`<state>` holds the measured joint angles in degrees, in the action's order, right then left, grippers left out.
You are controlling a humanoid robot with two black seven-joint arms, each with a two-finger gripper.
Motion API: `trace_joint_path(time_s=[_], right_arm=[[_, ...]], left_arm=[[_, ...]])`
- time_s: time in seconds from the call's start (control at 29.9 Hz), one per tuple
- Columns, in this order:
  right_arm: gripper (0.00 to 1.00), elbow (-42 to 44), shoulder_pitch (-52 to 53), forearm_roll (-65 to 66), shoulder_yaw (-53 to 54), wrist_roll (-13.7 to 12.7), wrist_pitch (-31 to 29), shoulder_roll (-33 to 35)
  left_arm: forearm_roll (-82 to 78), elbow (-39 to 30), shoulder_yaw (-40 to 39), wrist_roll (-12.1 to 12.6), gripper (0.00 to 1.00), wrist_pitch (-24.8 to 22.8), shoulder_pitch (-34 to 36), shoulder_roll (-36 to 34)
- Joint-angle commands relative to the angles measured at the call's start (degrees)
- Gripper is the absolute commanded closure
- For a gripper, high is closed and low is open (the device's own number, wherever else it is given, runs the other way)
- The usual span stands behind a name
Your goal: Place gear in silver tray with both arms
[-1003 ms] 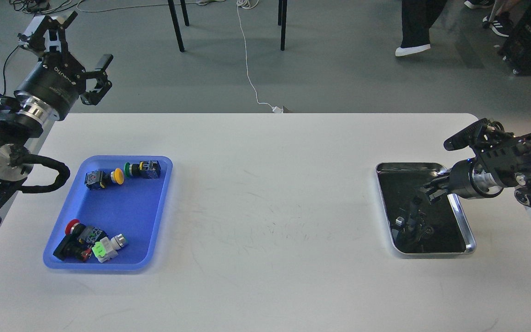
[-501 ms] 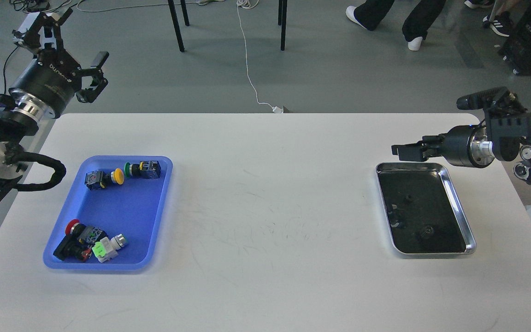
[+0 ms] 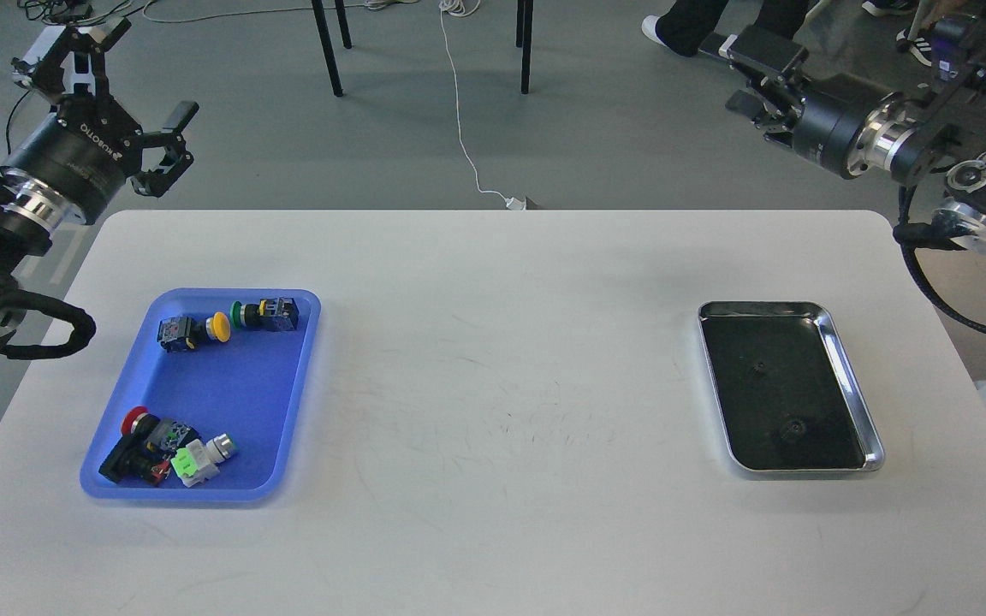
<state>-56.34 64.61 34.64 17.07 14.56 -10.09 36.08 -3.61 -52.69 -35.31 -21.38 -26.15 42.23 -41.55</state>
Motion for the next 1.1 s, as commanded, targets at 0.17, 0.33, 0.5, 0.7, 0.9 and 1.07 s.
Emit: trace_joint_path(time_s=[0.17,0.33,0.5,0.7,0.9,1.07], right_arm=[[0.01,4.2,-6.9,-27.5,12.8,-0.6,0.9,-4.9],[0.01,12.5,-6.5,-32.8,21.5,-0.6,1.3,-14.9],[0.01,14.5,-7.7,-34.1,33.1,-3.2,0.6,-18.1],[0.01,24.1,-7.7,-36.4,38.1,-3.7,-5.3,-24.3],[0.01,25.5,-10.3,-36.7,41.1,-3.7,-7.0,-28.3],[0.01,25.6,-11.6,-36.8,40.9,-3.0,-8.3,-28.3]], left_arm=[[4.6,2.8,-4.8,1.4,0.02,-1.1,1.1,1.6],[10.5,2.7,-6.9,1.8,0.02,1.4,0.7,2.8],[16.1,5.0,-7.9,3.1,0.02,1.4,0.2,3.6],[15.9,16.4,-7.1,3.4,0.02,1.3,2.1,11.2],[15.7,20.1,-7.1,3.3,0.02,1.2,2.8,14.9],[15.7,20.0,-7.0,2.9,0.02,1.5,2.2,15.2]])
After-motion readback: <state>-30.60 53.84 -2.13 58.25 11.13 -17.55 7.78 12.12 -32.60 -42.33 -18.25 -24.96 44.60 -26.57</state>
